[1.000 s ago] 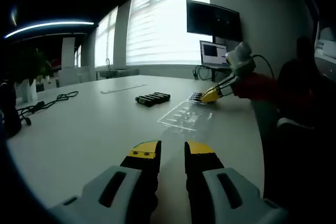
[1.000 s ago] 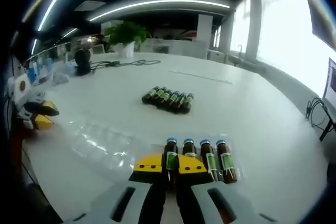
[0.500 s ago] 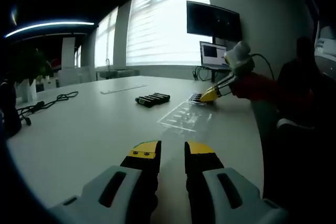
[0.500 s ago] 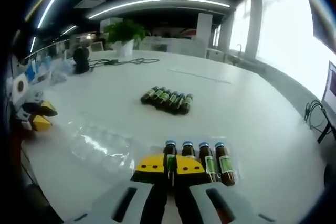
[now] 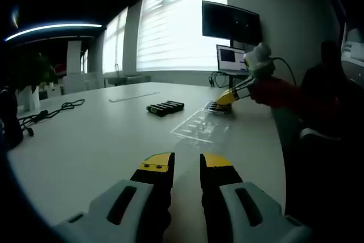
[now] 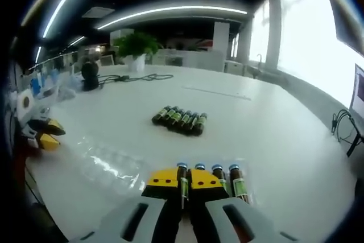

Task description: Grip medicine bottles put into box

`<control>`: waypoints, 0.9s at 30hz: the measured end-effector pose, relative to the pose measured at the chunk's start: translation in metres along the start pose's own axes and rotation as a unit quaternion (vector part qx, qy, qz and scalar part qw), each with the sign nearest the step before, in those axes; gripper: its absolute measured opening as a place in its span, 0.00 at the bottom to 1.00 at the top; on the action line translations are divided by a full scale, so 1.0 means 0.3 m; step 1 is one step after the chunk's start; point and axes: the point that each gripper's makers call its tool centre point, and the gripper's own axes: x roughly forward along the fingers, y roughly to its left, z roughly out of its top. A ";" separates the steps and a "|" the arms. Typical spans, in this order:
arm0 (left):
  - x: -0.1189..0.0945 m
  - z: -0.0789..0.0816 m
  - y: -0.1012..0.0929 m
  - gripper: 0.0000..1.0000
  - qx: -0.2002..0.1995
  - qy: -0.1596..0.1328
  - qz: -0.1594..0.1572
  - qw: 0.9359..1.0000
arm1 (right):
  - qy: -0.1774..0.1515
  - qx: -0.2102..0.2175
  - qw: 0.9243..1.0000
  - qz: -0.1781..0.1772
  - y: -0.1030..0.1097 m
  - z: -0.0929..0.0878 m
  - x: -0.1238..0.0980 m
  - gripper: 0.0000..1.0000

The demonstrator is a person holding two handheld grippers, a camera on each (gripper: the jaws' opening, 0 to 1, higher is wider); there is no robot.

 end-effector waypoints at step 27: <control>0.001 0.001 -0.001 0.12 0.001 0.000 -0.001 1.000 | -0.042 -0.020 0.999 0.019 -0.042 0.131 0.127 0.03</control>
